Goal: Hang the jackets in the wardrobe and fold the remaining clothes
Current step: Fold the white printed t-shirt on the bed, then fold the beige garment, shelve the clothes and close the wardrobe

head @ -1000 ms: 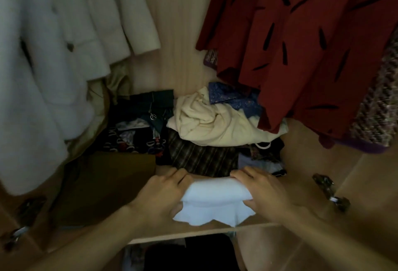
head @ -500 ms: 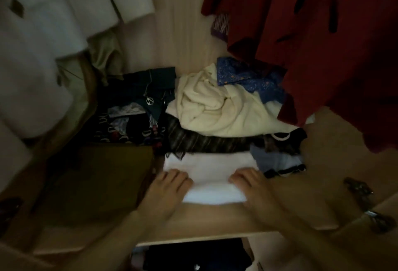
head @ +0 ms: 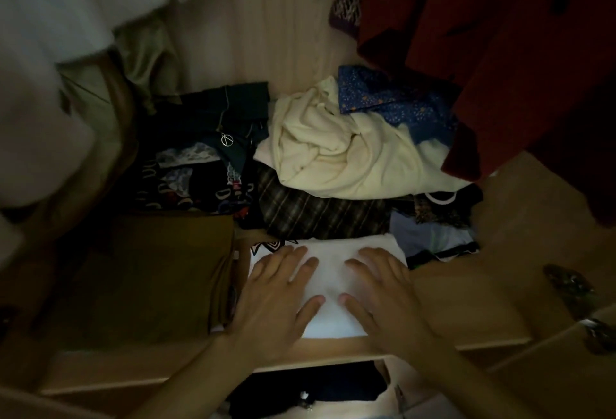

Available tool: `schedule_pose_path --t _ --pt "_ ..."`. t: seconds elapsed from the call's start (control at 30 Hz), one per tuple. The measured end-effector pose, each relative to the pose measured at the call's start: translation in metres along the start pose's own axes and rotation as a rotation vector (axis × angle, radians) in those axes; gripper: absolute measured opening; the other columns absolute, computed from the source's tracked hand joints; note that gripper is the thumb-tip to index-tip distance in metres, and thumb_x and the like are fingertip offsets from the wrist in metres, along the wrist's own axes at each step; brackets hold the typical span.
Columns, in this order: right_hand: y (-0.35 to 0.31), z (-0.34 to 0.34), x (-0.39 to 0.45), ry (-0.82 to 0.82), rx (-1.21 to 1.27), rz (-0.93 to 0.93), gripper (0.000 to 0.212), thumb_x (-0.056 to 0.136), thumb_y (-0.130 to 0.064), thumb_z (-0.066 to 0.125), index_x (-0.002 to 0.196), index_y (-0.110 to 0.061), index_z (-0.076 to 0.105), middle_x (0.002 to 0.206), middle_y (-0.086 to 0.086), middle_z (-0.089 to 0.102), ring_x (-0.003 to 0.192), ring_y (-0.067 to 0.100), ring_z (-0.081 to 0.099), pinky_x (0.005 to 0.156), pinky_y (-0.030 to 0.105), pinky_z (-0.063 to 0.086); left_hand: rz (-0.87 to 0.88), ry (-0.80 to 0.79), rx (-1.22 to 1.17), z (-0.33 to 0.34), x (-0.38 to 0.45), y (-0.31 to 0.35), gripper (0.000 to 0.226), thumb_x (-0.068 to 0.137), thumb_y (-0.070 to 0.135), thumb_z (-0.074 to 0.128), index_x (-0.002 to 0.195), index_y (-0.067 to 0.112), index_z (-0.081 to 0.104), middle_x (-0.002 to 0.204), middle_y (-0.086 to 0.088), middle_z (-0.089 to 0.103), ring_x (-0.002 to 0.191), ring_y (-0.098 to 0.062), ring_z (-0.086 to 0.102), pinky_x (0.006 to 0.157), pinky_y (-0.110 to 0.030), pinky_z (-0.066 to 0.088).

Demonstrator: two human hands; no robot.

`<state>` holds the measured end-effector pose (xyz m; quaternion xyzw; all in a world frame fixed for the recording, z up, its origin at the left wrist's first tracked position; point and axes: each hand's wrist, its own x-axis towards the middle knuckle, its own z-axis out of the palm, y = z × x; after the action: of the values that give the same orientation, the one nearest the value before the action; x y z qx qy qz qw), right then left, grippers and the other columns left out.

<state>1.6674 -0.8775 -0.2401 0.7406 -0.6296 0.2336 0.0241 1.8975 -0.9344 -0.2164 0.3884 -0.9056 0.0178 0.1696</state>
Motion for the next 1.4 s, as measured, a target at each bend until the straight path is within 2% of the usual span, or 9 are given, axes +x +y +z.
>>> schedule_pose_path --t 0.13,0.3,0.67,0.77,0.87,0.97,1.13,1.27,1.4 --pt "-0.003 0.013 0.005 -0.05 -0.076 0.083 0.064 0.097 -0.061 0.03 0.141 -0.02 0.052 0.152 0.008 0.042 0.139 0.027 0.039 0.115 0.041 0.021 -0.027 -0.088 0.013 0.025 0.003 -0.003 0.061 0.097 0.062 0.033 0.141 0.024 0.051 0.153 -0.003 0.042 0.14 -0.026 0.04 0.113 -0.047 0.036" --pt "0.017 0.026 0.005 -0.021 -0.052 0.036 0.057 0.098 -0.056 0.037 0.141 -0.022 0.052 0.152 0.006 0.043 0.141 0.026 0.036 0.116 0.043 0.028 -0.044 -0.091 -0.081 0.057 0.0 -0.022 0.061 0.097 0.065 0.035 0.149 0.034 0.036 0.162 0.009 0.023 0.149 -0.014 0.02 0.117 -0.044 0.025" --pt "0.018 0.02 0.02 -0.078 -0.044 0.068 0.055 0.096 -0.05 0.041 0.139 -0.019 0.054 0.15 0.007 0.045 0.139 0.025 0.04 0.117 0.044 0.028 -0.125 -0.185 -0.062 0.04 0.015 -0.012 0.063 0.098 0.064 0.025 0.151 0.032 0.035 0.164 0.009 0.019 0.15 -0.015 0.017 0.122 -0.039 0.016" --pt "0.013 0.006 0.026 -0.194 -0.068 0.083 0.06 0.097 -0.054 0.037 0.147 -0.021 0.044 0.157 0.005 0.034 0.147 0.023 0.026 0.122 0.037 0.015 -0.163 -0.263 -0.13 0.024 0.023 -0.011 0.062 0.097 0.062 0.029 0.153 0.036 0.027 0.165 0.011 0.012 0.151 -0.012 0.007 0.123 -0.036 0.002" --pt "0.01 -0.011 0.025 -0.201 -0.122 0.139 0.063 0.099 -0.056 0.037 0.153 -0.024 0.03 0.163 -0.003 0.016 0.152 0.018 0.007 0.122 0.033 0.003 -0.179 -0.263 -0.164 -0.002 0.034 -0.009 0.056 0.099 0.059 0.035 0.15 0.035 0.034 0.161 0.01 0.024 0.147 -0.013 0.017 0.122 -0.039 0.005" --pt "-0.001 -0.043 0.009 -0.164 -0.144 0.247 0.064 0.098 -0.058 0.037 0.153 -0.026 0.03 0.163 -0.002 0.018 0.149 0.02 0.015 0.121 0.039 0.015 -0.14 -0.205 -0.234 -0.024 0.042 0.0 0.053 0.099 0.059 0.035 0.146 0.034 0.042 0.156 0.008 0.035 0.142 -0.013 0.026 0.12 -0.037 0.007" --pt "-0.038 -0.104 -0.059 -0.094 -0.291 0.331 0.058 0.094 -0.056 0.039 0.142 -0.023 0.046 0.138 0.0 0.052 0.126 0.023 0.047 0.1 0.036 0.036 0.042 -0.166 -0.324 -0.033 0.033 0.046 0.049 0.097 0.063 0.037 0.137 0.038 0.051 0.142 0.015 0.049 0.133 -0.012 0.038 0.117 -0.046 0.016" --pt "-0.058 -0.149 -0.122 -0.175 -0.396 0.524 0.062 0.09 -0.059 0.044 0.145 -0.029 0.04 0.145 -0.005 0.044 0.129 0.02 0.045 0.095 0.032 0.034 0.282 -0.246 -0.386 -0.036 0.018 0.107 0.064 0.091 0.069 0.024 0.131 0.03 0.055 0.135 0.006 0.054 0.12 -0.02 0.047 0.105 -0.043 0.035" --pt "-0.068 -0.187 -0.195 -0.171 -0.454 0.7 0.06 0.091 -0.061 0.043 0.141 -0.027 0.041 0.14 -0.003 0.046 0.124 0.024 0.048 0.099 0.038 0.042 0.463 -0.332 -0.392 -0.036 0.006 0.176 0.065 0.094 0.067 0.029 0.143 0.028 0.046 0.143 0.002 0.049 0.128 -0.024 0.044 0.108 -0.04 0.034"
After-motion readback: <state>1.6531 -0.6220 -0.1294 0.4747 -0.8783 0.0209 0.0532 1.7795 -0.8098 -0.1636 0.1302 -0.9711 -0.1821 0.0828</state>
